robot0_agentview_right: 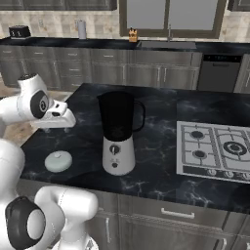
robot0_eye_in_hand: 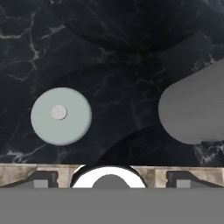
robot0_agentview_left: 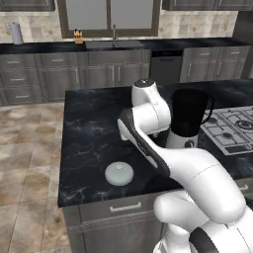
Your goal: Close the lid blender by securely placing the lid on top.
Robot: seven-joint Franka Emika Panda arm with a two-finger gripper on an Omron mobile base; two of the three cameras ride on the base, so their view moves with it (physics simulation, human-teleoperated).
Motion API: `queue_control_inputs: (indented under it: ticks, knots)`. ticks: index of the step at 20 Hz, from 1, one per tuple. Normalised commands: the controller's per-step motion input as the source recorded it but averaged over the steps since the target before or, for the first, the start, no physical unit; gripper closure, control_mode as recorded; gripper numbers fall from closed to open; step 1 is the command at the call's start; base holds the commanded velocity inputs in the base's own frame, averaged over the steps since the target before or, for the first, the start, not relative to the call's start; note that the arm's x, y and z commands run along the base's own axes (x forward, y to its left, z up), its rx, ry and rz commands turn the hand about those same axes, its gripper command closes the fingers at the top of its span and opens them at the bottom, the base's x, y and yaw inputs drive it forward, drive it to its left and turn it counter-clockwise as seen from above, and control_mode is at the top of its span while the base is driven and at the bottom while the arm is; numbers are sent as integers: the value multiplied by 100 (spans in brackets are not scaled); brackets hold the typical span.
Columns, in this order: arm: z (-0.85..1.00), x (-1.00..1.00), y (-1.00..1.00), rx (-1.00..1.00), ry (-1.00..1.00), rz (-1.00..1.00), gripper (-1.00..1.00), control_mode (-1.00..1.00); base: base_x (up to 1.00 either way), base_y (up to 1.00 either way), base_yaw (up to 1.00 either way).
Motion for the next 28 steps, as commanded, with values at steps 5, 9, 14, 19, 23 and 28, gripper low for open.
queue_control_inputs:
  ticks: [5, 9, 14, 19, 23, 28]
  knots:
    - [-51, -8, 32, 0, 16, 2, -100, -100, 0, 0, 0]
    - [-49, 3, 39, -2, 24, 0, -100, -100, 0, 0, 0]
    - [-44, 18, 14, 0, 20, 0, -100, -100, 0, 0, 0]
    - [-36, 27, 0, 0, 15, 4, -100, -100, 0, 0, 0]
    - [-47, 23, 5, 0, 7, 4, -100, -100, 0, 0, 0]
    - [-40, 12, 6, 0, 1, 3, -100, -100, 0, 0, 0]
